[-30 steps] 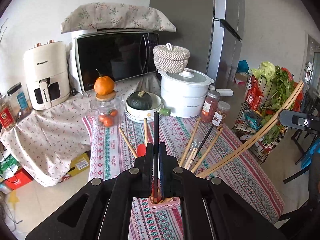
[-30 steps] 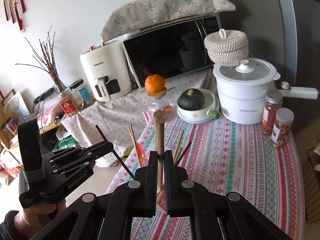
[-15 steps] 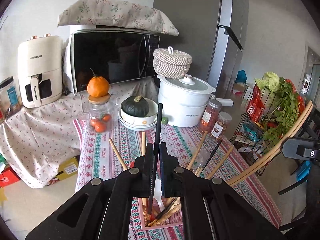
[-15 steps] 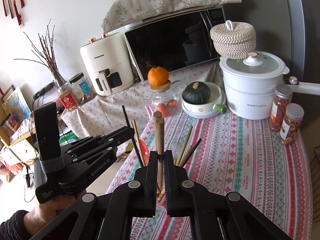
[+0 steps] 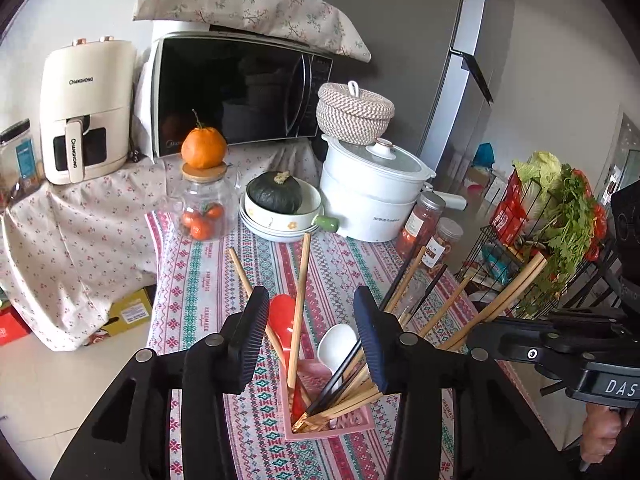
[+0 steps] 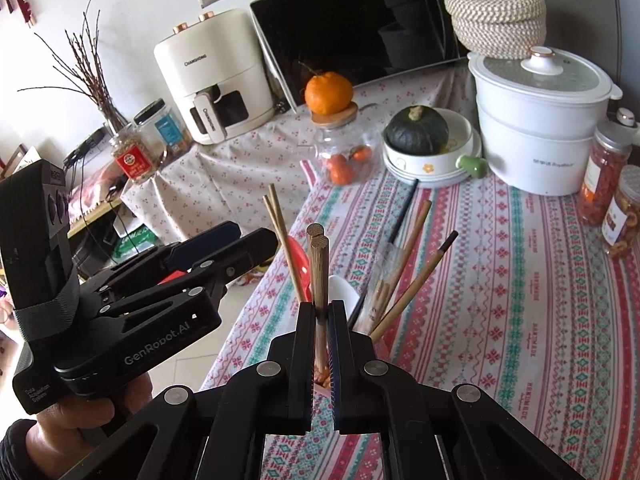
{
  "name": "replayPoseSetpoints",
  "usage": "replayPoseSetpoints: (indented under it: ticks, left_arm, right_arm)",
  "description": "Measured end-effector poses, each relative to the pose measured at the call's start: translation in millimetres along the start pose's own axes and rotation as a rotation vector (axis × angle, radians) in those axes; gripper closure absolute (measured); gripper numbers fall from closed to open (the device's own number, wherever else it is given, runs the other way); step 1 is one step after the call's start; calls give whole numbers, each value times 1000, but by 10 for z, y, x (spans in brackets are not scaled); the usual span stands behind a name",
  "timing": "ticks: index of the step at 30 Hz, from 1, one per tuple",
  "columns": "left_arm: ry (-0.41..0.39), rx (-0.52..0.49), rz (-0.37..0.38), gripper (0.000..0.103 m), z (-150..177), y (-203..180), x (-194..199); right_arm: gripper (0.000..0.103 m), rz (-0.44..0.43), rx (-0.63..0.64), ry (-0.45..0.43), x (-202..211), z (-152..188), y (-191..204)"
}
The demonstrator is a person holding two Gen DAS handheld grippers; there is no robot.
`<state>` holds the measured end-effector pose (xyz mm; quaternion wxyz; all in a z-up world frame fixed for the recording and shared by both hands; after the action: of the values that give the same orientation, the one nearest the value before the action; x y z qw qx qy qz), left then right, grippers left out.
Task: Organize utensils
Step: 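Open both tools to drop the chopsticks into the pink basket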
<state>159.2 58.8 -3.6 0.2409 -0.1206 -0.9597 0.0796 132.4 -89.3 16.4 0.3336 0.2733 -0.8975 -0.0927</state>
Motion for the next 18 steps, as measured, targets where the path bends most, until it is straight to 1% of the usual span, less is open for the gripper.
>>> replayPoseSetpoints:
  ticks: [6,11,14,16,18]
  left_arm:
    - [48,-15,-49,56,123,105,50]
    - [95,-2,-75,55,224,199,59]
    - [124,4,-79,50,291,217,63]
    - [136,10,-79,46,318,218,80]
    - [142,14,-82,40,323,207,104]
  right_arm:
    - [98,-13,-33,78,-315,60,-58]
    - [96,19,-44,78,-448,48,-140]
    - [94,46,-65,65,-482,38,-223]
    - [89,57,-69,54,-474,32,-259]
    - [74,47,-71,23,-383,-18,-265]
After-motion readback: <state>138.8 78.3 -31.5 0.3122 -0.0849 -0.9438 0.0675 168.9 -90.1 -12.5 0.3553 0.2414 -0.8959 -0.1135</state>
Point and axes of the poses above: each gripper's, at about its wrist camera, not at the fingertips, and x roughly against the way its jaws point, y to its left, z to its underside, the point moved 4 cm from there along -x, roughly the way its jaws point, and after that the axes turned 10 degrees about -y, right-handed, at the moved point
